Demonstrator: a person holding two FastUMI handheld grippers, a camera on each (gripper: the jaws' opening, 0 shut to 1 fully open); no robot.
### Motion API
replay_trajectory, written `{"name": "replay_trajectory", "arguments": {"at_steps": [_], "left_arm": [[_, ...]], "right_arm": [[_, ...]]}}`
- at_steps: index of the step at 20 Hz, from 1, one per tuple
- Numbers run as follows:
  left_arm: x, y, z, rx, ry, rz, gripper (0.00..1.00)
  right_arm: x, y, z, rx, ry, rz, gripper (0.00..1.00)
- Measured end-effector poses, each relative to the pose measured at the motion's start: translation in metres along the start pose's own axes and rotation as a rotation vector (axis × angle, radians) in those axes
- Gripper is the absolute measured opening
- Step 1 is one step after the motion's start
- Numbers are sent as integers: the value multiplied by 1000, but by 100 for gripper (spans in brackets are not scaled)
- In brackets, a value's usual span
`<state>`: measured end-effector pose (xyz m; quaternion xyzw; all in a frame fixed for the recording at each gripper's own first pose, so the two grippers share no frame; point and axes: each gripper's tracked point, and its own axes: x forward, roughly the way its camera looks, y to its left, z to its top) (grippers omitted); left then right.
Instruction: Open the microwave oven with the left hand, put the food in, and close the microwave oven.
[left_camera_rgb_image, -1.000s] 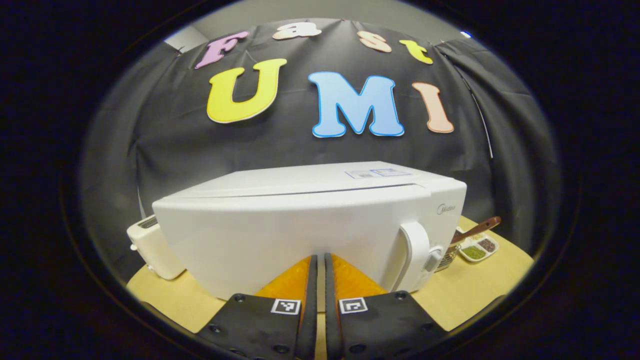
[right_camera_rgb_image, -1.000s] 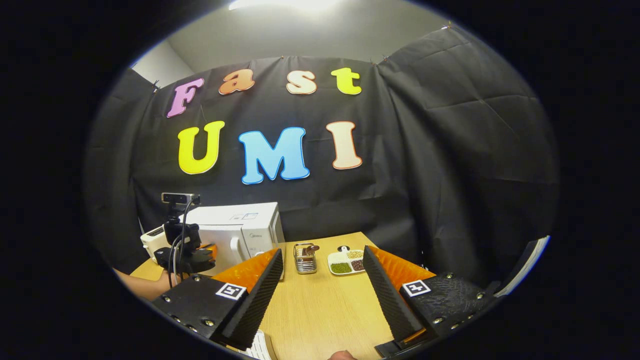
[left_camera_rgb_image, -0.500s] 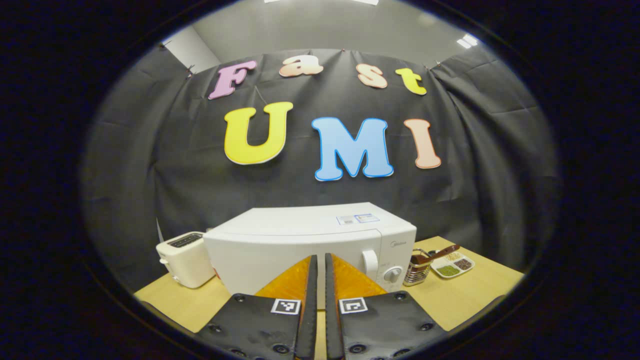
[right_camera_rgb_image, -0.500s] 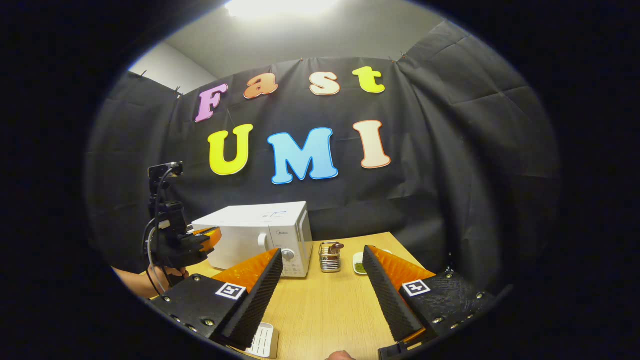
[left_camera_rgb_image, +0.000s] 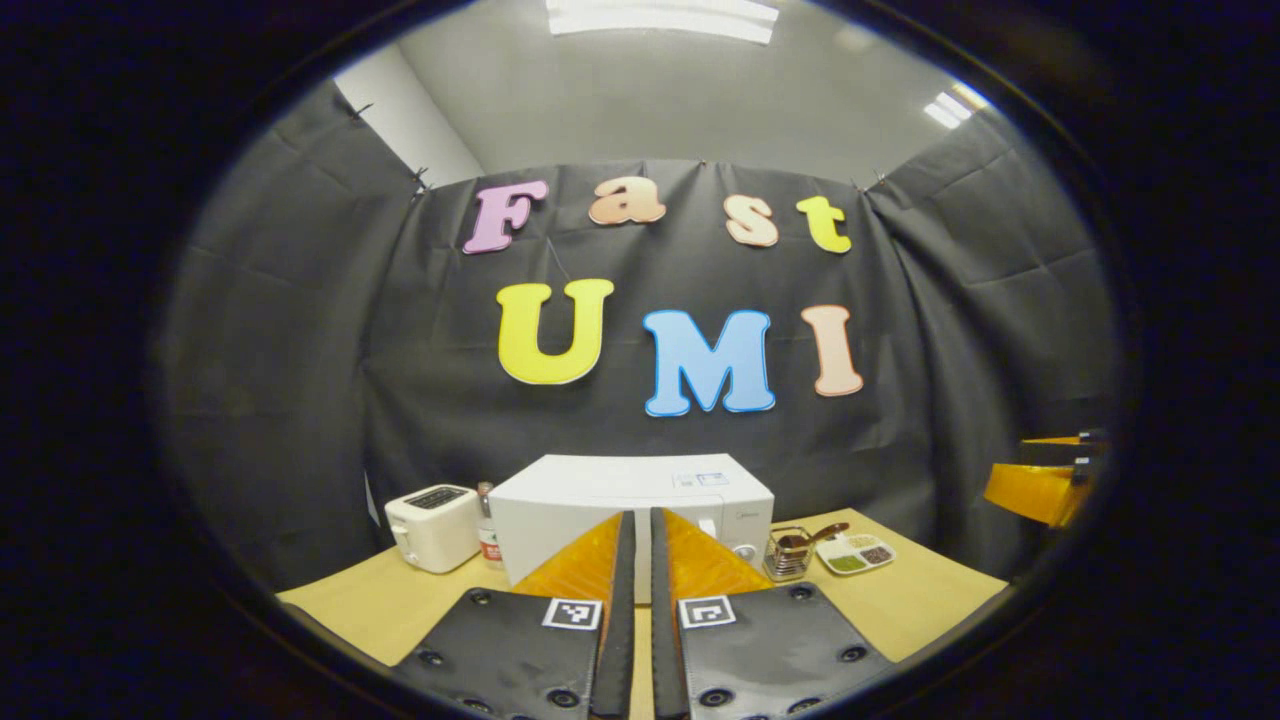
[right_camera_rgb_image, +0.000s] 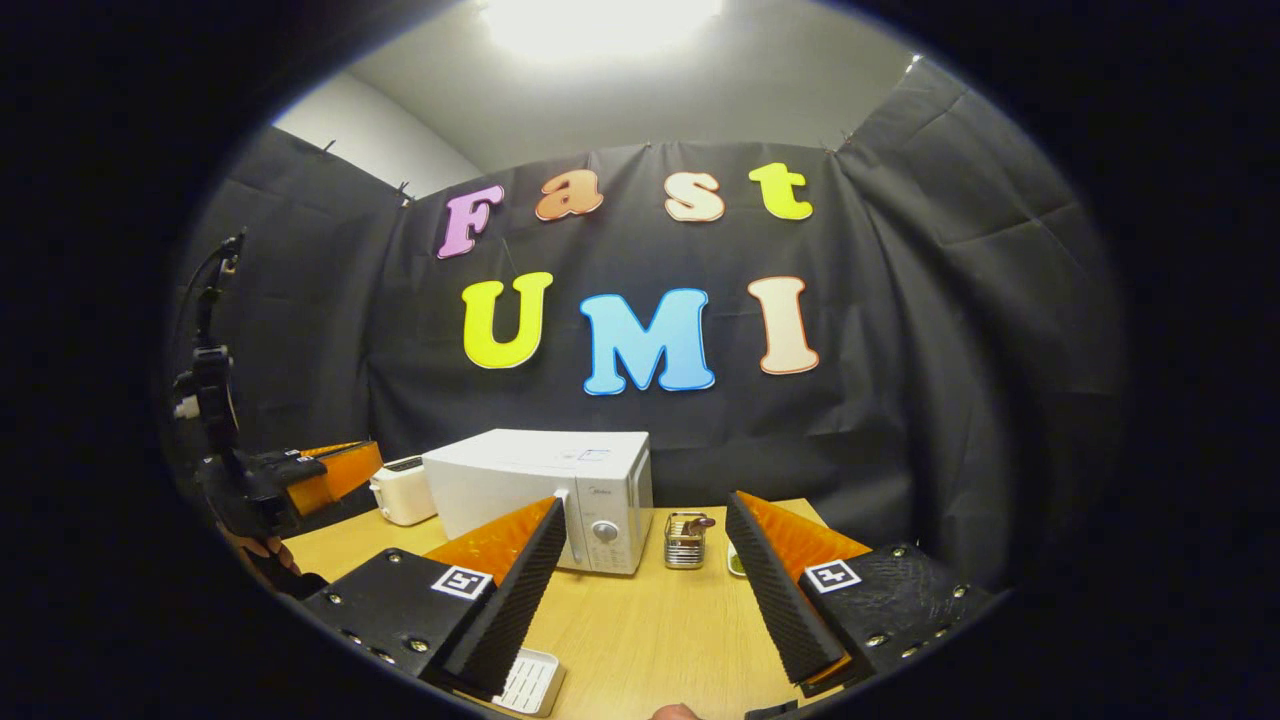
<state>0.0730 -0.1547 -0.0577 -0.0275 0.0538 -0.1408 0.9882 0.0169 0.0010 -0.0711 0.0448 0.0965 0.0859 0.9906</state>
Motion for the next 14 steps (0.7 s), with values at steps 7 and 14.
{"name": "replay_trajectory", "arguments": {"at_steps": [7, 14], "left_arm": [[-81, 38, 32, 34, -59, 53, 27], [-106, 72, 48, 36, -97, 88, 96]], "right_arm": [[-18, 48, 10, -5, -23, 41, 98], [-27, 63, 24, 4, -45, 7, 98]]}}
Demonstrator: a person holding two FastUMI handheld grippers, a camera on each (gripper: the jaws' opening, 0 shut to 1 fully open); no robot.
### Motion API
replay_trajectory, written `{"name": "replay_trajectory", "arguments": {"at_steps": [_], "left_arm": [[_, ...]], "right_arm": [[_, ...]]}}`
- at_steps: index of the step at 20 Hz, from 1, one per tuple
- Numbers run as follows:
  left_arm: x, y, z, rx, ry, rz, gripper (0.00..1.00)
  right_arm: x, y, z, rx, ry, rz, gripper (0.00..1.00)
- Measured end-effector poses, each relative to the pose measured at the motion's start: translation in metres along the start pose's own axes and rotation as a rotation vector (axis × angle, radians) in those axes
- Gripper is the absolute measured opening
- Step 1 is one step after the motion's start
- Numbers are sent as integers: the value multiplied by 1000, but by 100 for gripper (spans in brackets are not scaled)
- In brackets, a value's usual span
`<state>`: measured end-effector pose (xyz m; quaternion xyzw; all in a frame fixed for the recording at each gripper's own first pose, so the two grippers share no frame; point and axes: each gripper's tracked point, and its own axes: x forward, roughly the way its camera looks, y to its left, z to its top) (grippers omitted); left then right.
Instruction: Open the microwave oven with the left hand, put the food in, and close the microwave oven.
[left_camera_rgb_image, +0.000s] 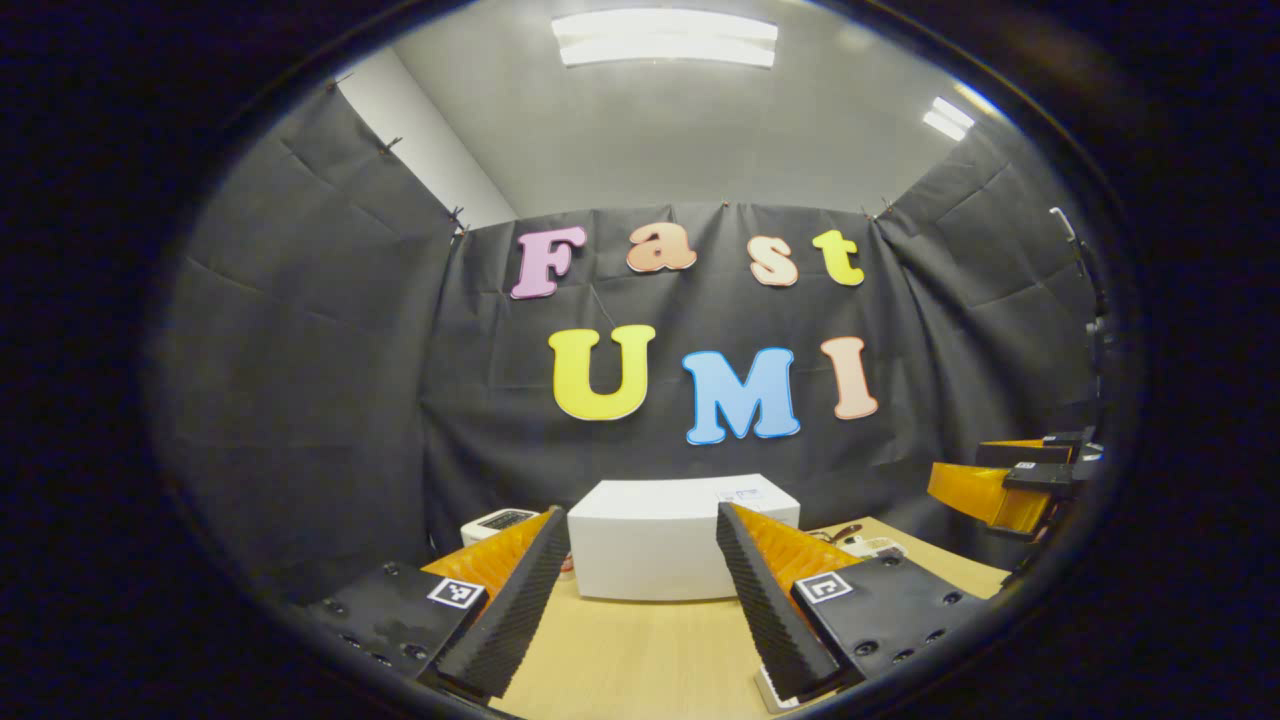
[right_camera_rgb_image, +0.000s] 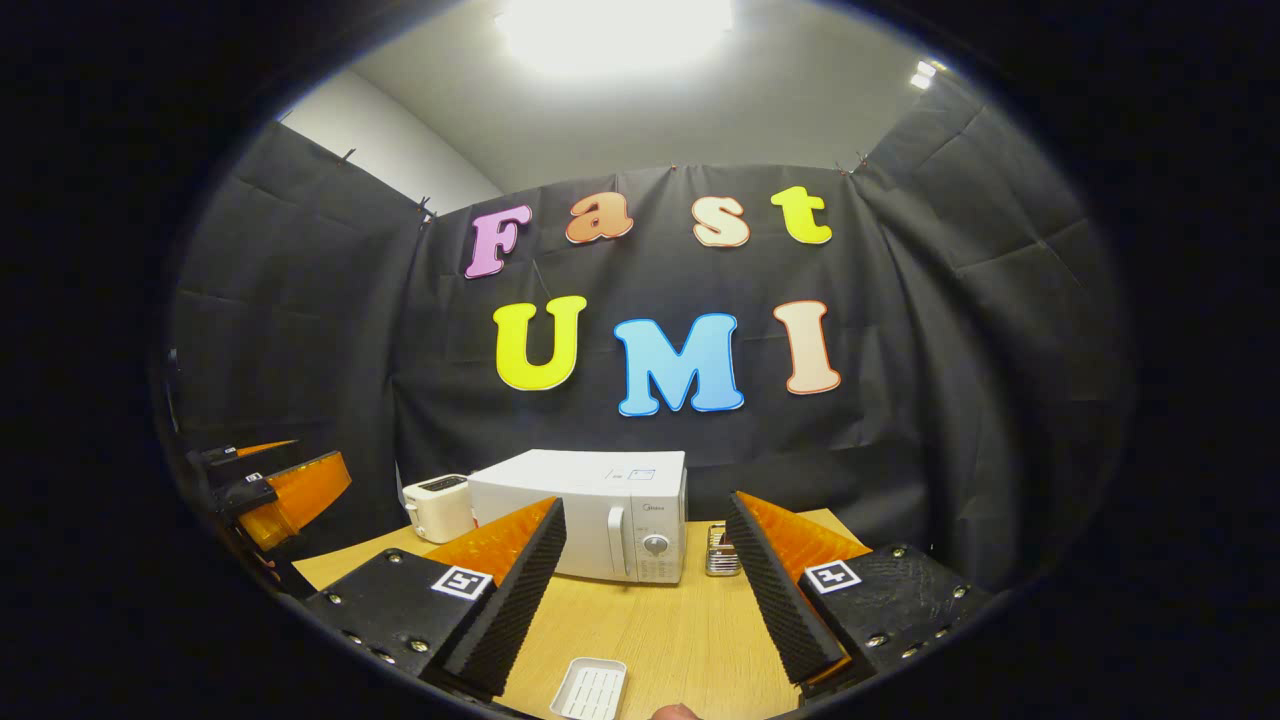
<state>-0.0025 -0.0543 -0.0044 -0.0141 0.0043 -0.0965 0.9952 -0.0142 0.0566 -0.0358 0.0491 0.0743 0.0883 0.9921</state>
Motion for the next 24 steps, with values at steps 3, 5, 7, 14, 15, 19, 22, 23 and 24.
{"name": "replay_trajectory", "arguments": {"at_steps": [3, 5, 7, 14, 15, 19, 22, 23, 24], "left_arm": [[-9, 15, 11, 10, -28, 30, 97], [-15, 22, 15, 7, -43, 42, 97], [-19, 28, 17, 8, -50, 52, 96], [-30, 43, 20, 21, -56, 66, 97], [-31, 45, 22, 29, -56, 67, 97], [-31, 46, 22, 6, -65, 73, 98], [-31, 44, 24, 11, -72, 64, 97], [-31, 44, 25, 13, -76, 63, 97], [-31, 43, 27, 11, -81, 59, 96]], "right_arm": [[0, 6, 8, -11, -22, 1, 98], [-1, 13, 9, -13, -30, 10, 97], [-2, 19, 11, -13, -36, 17, 98], [-4, 32, 24, -34, -80, 32, 98], [-5, 33, 22, -29, -78, 32, 98], [-5, 40, 24, -40, -87, 43, 97], [-5, 40, 22, -36, -83, 39, 98], [-5, 42, 24, -30, -84, 41, 98], [-5, 43, 24, -32, -87, 42, 97]]}}
